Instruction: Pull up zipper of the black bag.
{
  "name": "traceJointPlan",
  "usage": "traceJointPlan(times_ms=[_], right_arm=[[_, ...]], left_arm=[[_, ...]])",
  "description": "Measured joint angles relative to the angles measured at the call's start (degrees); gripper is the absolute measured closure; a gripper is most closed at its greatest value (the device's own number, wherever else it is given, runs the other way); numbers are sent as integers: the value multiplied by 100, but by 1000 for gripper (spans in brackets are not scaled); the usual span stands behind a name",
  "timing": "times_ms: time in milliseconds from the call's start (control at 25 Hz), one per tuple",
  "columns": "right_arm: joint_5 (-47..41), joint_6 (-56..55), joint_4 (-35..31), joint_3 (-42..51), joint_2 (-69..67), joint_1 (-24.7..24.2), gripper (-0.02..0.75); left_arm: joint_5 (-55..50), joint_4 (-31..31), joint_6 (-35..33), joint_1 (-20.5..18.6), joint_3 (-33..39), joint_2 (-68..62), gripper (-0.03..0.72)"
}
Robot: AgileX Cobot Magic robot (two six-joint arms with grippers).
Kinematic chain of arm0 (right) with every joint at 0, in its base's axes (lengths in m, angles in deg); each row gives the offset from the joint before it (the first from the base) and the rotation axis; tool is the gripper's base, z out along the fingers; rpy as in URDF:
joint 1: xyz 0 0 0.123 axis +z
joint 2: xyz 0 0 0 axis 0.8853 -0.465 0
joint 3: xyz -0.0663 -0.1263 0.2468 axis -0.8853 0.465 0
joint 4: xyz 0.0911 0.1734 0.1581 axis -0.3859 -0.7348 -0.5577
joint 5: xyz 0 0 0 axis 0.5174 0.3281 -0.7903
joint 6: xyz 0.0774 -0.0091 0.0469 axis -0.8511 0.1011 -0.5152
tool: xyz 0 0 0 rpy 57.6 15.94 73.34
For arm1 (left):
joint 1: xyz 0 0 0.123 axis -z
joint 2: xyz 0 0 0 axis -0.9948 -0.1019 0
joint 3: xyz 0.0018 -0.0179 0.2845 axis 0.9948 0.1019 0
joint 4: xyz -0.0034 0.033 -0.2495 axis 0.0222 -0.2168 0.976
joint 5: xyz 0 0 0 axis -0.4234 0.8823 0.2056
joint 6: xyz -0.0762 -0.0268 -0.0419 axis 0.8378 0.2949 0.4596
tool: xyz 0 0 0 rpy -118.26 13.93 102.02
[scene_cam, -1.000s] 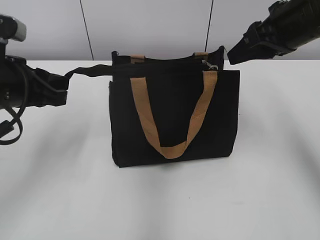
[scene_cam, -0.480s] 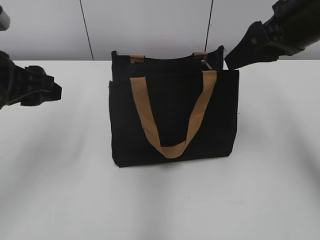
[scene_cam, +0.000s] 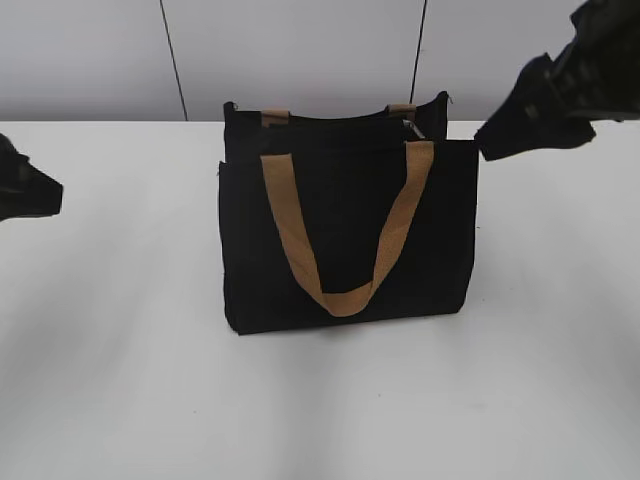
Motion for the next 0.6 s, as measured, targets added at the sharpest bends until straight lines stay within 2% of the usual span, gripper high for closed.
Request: traceJointPlan(times_ms=[280, 600], right_arm=[[611, -56, 52, 1556, 1248, 0, 328], [1004, -436, 56, 2713, 3015, 0, 328]], left_arm=[[-366, -67, -5, 0, 60, 844, 281], [-470, -184, -5, 0, 1036, 2027, 281]])
